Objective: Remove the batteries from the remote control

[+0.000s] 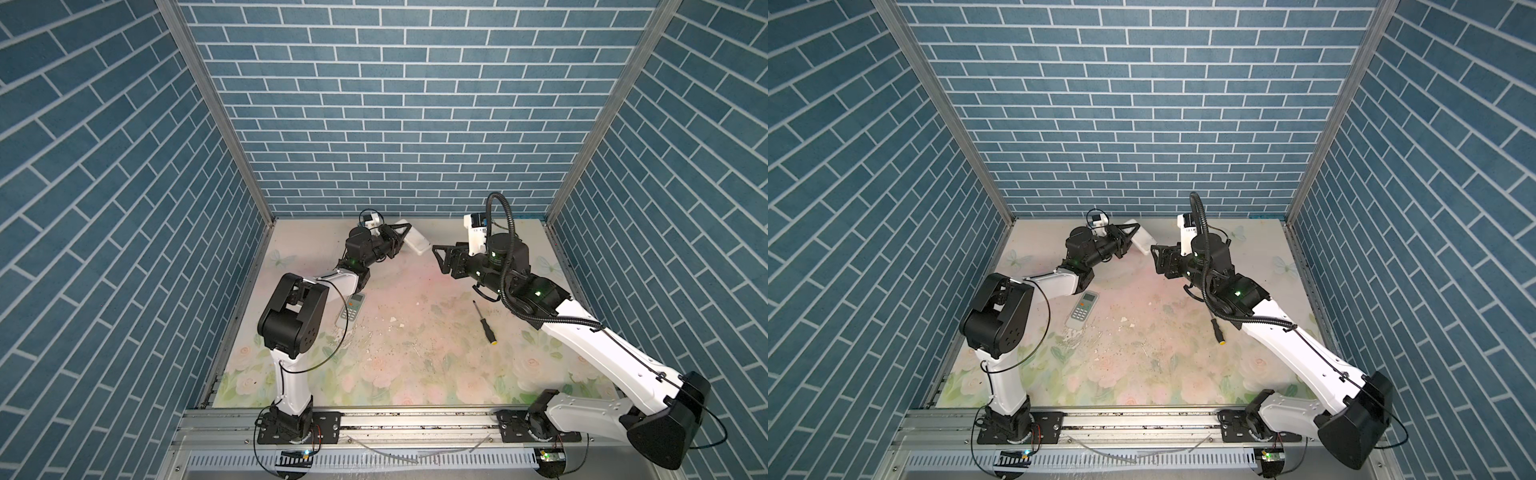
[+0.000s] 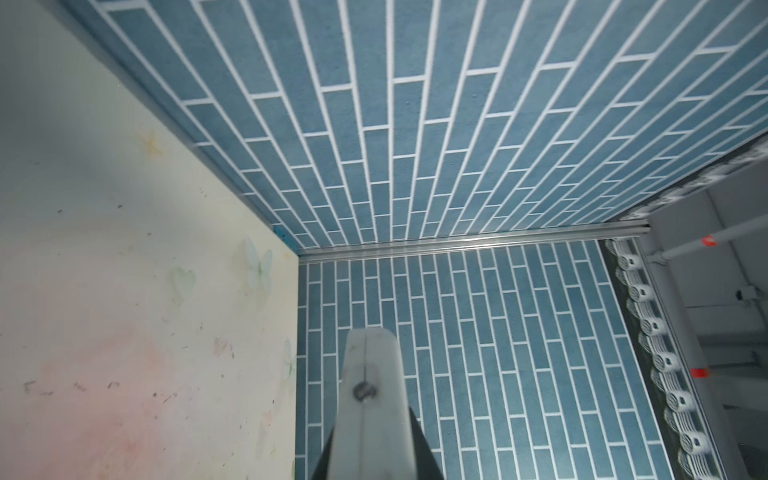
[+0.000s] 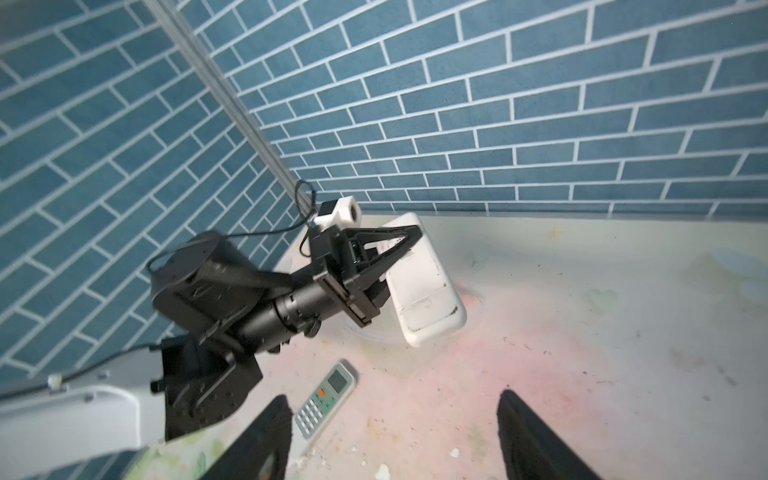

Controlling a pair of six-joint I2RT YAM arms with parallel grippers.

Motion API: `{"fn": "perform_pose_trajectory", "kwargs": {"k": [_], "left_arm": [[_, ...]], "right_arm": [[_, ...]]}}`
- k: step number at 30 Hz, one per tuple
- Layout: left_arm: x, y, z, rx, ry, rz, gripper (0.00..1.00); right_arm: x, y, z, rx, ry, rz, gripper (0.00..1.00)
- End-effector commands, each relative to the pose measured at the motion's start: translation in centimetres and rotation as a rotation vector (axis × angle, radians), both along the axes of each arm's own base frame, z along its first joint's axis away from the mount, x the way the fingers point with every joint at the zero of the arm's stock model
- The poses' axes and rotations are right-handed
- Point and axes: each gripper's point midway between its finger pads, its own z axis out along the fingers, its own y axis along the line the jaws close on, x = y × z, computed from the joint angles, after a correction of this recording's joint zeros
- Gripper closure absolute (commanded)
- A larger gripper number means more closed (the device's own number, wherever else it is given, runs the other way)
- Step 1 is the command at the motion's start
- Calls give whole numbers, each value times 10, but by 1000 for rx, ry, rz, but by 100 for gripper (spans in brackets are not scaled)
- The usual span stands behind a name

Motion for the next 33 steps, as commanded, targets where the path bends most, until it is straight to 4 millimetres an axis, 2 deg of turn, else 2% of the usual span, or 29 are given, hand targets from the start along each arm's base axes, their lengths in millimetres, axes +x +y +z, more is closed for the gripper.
{"fn": "perform_pose_trajectory", "kwargs": {"k": [1, 5, 8, 19, 33], "left_arm": [[-3, 9, 31, -75, -131, 63, 100], [-6, 18, 35, -95, -137, 103, 100], [-7, 22, 33, -102, -124, 124, 100], [-10, 13, 29, -127, -67, 97, 100], [-15, 3, 18, -86, -30, 61, 100]], "right_arm": [[14, 3, -8, 261, 124, -71, 26], [29, 5, -13, 388, 157, -85, 31], [36, 11, -13, 413, 175, -69, 33], [55, 38, -36, 444, 292, -32, 40], [69, 53, -35, 454, 292, -10, 48]]}}
